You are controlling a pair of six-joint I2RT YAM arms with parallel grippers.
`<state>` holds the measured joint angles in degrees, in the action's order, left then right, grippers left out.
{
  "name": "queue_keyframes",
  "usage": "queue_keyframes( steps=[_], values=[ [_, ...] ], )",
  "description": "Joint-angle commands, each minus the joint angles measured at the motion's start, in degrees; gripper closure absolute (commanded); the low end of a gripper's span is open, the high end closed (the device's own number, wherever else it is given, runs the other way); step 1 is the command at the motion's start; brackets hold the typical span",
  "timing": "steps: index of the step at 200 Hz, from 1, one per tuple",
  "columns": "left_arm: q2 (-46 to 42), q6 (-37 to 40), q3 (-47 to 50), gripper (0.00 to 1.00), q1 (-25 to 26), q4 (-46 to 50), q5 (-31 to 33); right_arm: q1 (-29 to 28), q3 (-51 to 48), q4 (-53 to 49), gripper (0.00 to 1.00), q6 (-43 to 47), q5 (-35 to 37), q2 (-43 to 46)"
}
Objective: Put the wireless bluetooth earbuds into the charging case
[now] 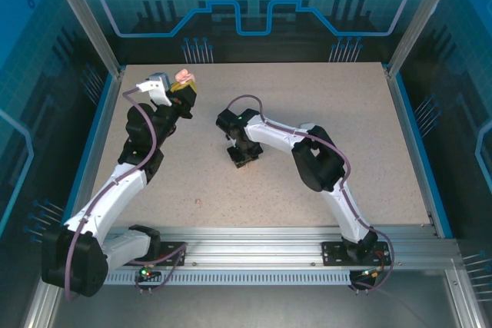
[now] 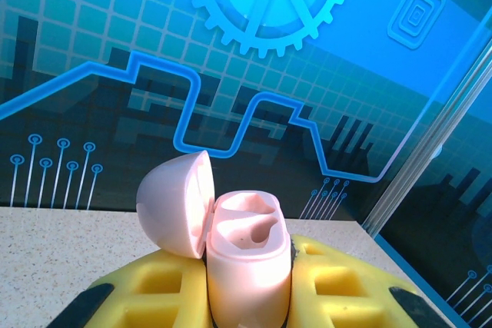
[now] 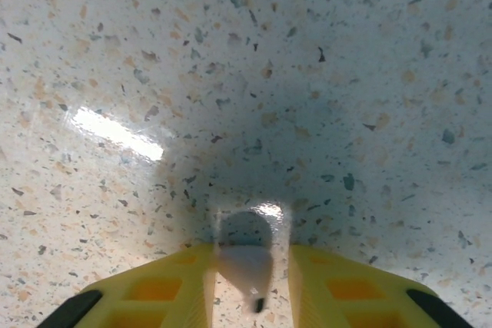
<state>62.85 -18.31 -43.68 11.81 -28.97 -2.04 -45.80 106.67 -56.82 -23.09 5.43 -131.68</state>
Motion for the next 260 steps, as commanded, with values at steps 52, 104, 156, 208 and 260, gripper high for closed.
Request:
queue_keyframes(
  steps=[52,104,156,208,260],
  values=[
    [0.17,-0.18,-0.83,1.00,0.57,-1.94,-1.51,-0.63,-0.51,2.13,0.92,-0.59,-0.95,-1.89],
    [-0.77,0.90,0.84,1.00,0.75,-2.36,-2.42,0.36,-7.23,6.64,0.96,-2.25,0.66,8.26],
    [-1.90,3.50,4.14,1.00,1.18,-7.42,-6.80,2.44,-11.39,7.84,0.98,-1.33,4.11,21.82],
    [-3.08,11.08,5.53,1.00,5.38,-6.41,-13.30,5.07,-6.64,6.88,0.97,3.10,8.75,35.96],
    [-2.20,18.65,5.11,1.00,13.28,-6.97,-12.01,5.04,0.12,13.67,0.97,10.82,7.70,44.04]
  ],
)
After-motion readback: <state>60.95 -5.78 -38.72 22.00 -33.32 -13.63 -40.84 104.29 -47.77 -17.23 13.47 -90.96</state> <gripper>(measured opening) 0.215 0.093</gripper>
